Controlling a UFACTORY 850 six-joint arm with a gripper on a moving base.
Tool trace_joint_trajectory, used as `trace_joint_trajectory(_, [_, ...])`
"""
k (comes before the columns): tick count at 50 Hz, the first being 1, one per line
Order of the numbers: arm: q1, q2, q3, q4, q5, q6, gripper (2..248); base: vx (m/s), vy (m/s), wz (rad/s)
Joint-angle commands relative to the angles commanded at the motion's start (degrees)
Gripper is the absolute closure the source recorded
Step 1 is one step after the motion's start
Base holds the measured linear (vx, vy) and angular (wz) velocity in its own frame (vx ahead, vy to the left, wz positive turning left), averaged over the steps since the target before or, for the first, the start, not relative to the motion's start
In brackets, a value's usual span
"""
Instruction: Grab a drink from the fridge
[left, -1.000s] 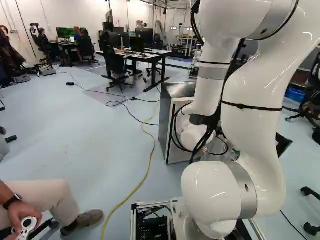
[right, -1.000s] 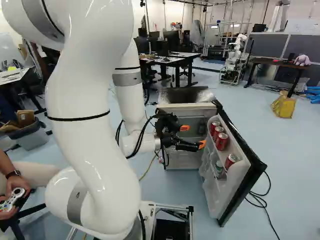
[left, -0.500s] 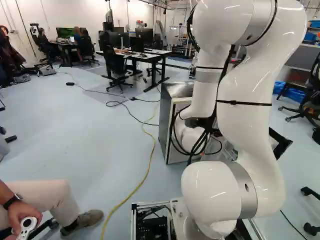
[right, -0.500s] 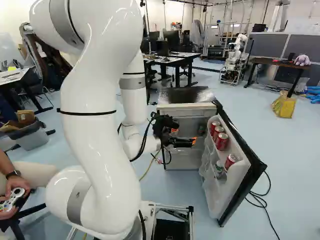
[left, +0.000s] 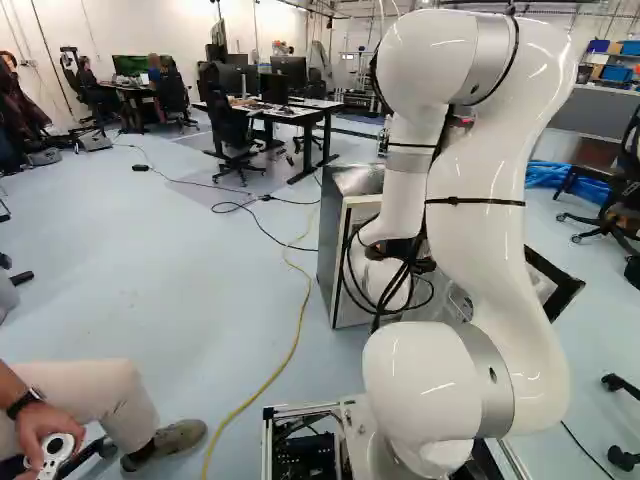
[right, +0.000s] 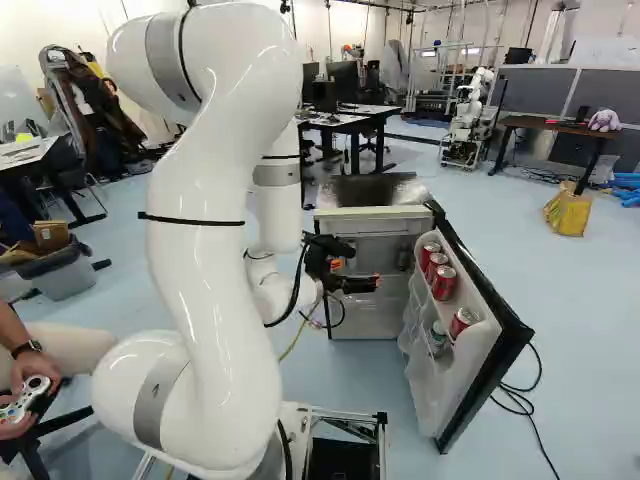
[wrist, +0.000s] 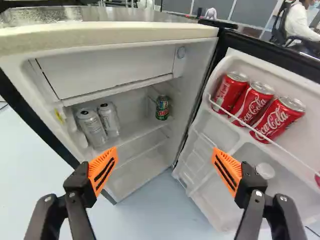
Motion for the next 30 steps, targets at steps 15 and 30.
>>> trace_joint_trajectory(15, [-0.35, -0.88, -0.89, 0.77, 0.0, 0.0, 3, 0.0, 0.0, 0.0])
trace_joint_trajectory(30, [-0.36, -1.78, -2.43, 4.47, 0.0, 0.0, 3, 0.0, 0.0, 0.0])
